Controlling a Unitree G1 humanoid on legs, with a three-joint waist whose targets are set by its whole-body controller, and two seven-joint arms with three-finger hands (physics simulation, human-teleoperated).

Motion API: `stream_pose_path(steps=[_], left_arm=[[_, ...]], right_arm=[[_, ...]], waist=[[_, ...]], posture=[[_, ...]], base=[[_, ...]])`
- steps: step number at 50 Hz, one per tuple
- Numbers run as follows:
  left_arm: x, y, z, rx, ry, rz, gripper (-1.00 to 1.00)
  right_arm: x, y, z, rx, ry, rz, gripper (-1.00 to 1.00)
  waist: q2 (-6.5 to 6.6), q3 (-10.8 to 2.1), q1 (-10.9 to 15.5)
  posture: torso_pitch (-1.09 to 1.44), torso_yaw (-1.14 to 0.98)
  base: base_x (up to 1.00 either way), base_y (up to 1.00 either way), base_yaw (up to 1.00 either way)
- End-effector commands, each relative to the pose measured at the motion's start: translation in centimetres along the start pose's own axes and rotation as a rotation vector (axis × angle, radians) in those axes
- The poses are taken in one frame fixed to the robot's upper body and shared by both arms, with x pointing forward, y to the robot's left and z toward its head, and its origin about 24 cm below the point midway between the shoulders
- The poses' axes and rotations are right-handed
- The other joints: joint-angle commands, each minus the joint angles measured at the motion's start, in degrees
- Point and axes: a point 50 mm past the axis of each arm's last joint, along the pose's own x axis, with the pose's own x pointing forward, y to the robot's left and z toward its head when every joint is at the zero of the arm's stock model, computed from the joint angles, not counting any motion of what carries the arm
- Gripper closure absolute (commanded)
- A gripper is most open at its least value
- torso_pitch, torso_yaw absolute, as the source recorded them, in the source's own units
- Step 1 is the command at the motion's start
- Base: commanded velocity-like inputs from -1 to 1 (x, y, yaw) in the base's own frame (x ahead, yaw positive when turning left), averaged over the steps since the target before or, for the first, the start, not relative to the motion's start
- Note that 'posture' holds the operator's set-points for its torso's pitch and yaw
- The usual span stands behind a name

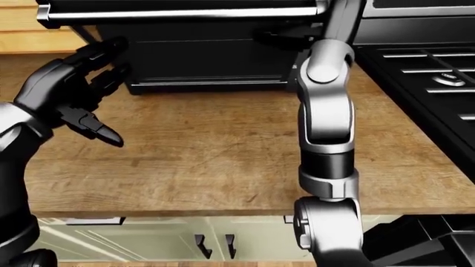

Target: Close the toaster oven door.

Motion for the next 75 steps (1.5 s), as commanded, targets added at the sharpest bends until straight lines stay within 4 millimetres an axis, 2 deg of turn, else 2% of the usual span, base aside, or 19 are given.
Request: stream_pose_path(steps=[1, 20, 36, 58, 75], left_arm=[[-0.8, 1.5, 2.3, 0.069, -0.1, 0.113, -1.0], [0.4, 2.3, 2.4, 0.092, -0.097, 0.123, -1.0], [1.8, 3.1, 3.5, 0.104, -0.106, 0.123, -1.0], [3.3, 2.0, 2.6, 0.109, -0.069, 0.055, -1.0], [4.8, 1.9, 3.3, 0.135, -0.072, 0.015, -1.0]], right_arm=[[0.0, -0.2, 2.2, 0.029, -0.094, -0.007, -1.0], [0.0, -0.7, 2.0, 0.027, -0.085, -0.042, -1.0], [0.1, -0.9, 2.0, 0.025, -0.084, -0.052, -1.0], [0.1, -1.4, 1.6, 0.024, -0.077, -0.068, -1.0], [0.1, -1.6, 1.7, 0.02, -0.077, -0.069, -1.0]], waist=[[-0.09, -1.78, 0.2], [-0.16, -1.99, 0.2], [-0.28, -2.06, 0.4], [-0.57, -2.29, 0.7], [-0.8, -2.27, 0.9]], posture=[[0.0, 0.0], [0.0, 0.0], [0.0, 0.0], [0.0, 0.0], [0.0, 0.0]], base=[[0.0, 0.0, 0.0], [0.0, 0.0, 0.0], [0.0, 0.0, 0.0], [0.0, 0.0, 0.0], [0.0, 0.0, 0.0]])
